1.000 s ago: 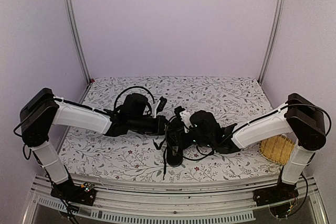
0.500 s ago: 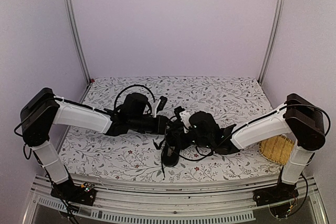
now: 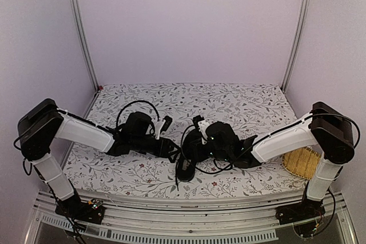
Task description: Tie the shoes
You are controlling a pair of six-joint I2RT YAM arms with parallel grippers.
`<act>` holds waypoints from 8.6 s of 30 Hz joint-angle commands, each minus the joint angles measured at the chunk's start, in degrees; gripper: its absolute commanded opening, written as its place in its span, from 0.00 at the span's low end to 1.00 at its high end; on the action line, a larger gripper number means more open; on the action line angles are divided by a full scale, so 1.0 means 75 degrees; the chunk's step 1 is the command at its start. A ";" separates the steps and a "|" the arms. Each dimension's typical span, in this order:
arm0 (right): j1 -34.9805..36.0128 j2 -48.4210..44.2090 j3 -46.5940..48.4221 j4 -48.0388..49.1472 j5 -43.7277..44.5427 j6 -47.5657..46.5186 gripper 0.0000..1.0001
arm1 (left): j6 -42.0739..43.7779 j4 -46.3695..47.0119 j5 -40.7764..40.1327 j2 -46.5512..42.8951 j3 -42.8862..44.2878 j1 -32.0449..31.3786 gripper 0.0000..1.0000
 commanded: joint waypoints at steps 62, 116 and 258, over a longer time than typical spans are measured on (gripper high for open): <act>-0.0443 -0.0121 0.0599 -0.0723 -0.1259 0.0545 0.02 | -0.3003 -0.1519 -0.2634 -0.1442 -0.0011 -0.2929 0.43; -0.0501 -0.0697 0.0350 -0.0481 -0.1647 0.0190 0.25 | -0.2808 0.1576 0.0257 0.0328 0.0699 -0.0281 0.00; 0.0050 -0.0241 -0.0331 -0.2103 -0.3067 0.3097 0.02 | -0.3149 0.2760 -0.0856 0.0361 -0.2353 -0.2623 0.00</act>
